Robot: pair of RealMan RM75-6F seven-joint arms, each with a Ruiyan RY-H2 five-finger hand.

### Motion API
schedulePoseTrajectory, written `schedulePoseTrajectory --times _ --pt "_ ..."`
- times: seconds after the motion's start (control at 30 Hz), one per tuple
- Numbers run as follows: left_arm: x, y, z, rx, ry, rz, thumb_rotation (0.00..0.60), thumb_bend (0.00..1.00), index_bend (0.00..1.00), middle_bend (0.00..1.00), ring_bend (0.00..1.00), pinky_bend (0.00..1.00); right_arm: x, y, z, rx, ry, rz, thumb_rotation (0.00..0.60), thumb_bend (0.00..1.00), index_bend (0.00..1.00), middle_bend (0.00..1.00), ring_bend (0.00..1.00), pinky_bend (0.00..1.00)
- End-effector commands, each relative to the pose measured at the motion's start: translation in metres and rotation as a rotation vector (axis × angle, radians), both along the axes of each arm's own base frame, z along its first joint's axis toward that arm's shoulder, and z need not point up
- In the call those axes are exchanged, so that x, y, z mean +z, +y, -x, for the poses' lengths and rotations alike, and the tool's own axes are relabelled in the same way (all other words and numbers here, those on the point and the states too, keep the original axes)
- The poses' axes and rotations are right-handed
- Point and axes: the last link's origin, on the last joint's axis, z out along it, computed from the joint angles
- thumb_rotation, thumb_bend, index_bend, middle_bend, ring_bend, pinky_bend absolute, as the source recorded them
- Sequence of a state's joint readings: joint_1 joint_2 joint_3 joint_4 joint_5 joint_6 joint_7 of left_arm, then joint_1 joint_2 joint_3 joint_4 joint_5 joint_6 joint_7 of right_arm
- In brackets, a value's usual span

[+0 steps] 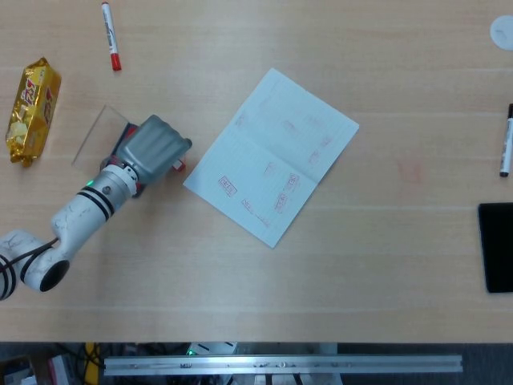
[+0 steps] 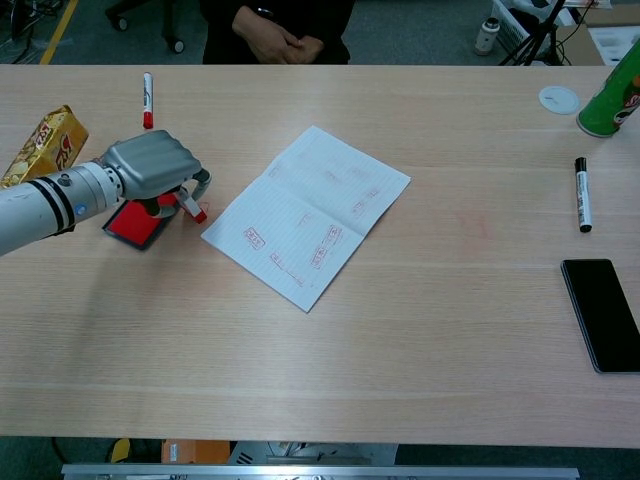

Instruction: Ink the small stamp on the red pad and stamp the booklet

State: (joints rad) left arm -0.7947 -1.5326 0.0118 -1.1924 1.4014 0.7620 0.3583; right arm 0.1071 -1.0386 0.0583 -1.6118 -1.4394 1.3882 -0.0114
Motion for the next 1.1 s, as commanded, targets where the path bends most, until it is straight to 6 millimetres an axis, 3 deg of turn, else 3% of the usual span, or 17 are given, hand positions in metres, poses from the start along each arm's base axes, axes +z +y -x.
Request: schedulePoseTrajectory --times 0.03,0.53,1.1 --pt "-0.0011 -0.0003 -0.0004 0.0 0.0 0.0 0.6 0.24 0.46 0.98 0.97 1.0 0.0002 0.0003 0.0004 -0.001 0.0 0.0 0.6 0.19 0.37 0.42 0.43 0.51" --pt "-0.0045 0.0012 0.0011 0.009 -0.002 -0.009 0.6 0.25 0.46 0.98 0.97 1.0 -0.0004 0.0009 0.0016 -0.006 0.0 -0.005 0.6 0.19 0.37 0.42 0.43 0.51" --pt "-0.0067 0.0015 0.0009 0.017 -0.011 -0.004 0.6 0.33 0.46 0.98 0.97 1.0 -0.0008 0.0026 0.0031 -0.016 0.001 -0.005 0.6 0.19 0.37 0.42 0.44 0.51"
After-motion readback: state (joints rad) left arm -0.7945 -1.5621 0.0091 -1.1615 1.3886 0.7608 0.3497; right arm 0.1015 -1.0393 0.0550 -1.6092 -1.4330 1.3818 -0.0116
